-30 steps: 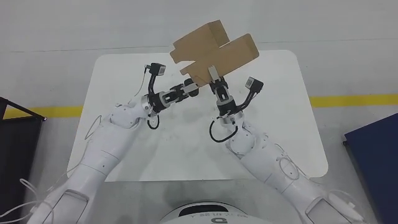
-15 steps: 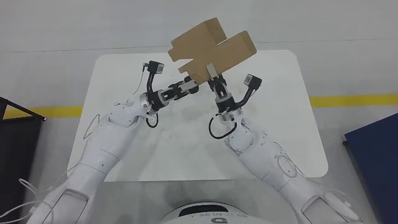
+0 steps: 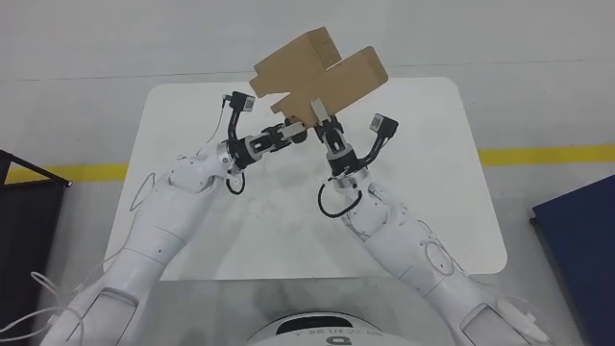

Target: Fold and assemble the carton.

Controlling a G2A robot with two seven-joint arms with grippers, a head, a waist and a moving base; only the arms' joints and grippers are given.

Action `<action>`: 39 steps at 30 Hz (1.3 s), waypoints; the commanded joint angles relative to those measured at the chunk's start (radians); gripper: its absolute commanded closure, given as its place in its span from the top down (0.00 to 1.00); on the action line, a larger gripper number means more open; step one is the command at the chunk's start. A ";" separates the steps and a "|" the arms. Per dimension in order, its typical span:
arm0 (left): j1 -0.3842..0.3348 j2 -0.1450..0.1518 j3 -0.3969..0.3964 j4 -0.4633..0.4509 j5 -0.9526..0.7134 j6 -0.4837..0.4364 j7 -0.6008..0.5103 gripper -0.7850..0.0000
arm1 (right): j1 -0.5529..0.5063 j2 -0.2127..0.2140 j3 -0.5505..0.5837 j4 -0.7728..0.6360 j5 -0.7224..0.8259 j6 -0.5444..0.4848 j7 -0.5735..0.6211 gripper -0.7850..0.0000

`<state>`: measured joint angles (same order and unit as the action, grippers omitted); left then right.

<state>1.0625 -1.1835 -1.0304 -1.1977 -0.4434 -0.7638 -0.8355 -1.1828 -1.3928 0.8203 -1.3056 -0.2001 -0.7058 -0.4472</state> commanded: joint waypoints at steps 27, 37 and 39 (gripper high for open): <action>0.003 0.005 -0.050 0.016 -0.026 -0.062 -0.026 0.16 | -0.002 -0.050 0.031 0.032 -0.028 0.009 0.081 0.00; 0.008 0.004 -0.053 0.012 -0.019 -0.068 -0.020 0.00 | -0.014 -0.064 0.043 0.037 -0.055 0.007 0.093 0.00; 0.009 0.004 -0.052 0.011 -0.016 -0.071 -0.022 0.00 | -0.017 -0.066 0.046 0.036 -0.057 0.006 0.097 0.00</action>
<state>1.0709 -1.1790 -1.0831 -1.1863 -0.4606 -0.8337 -0.8562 -1.1991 -1.4578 0.8656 -1.2691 -0.2564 -0.6994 -0.3525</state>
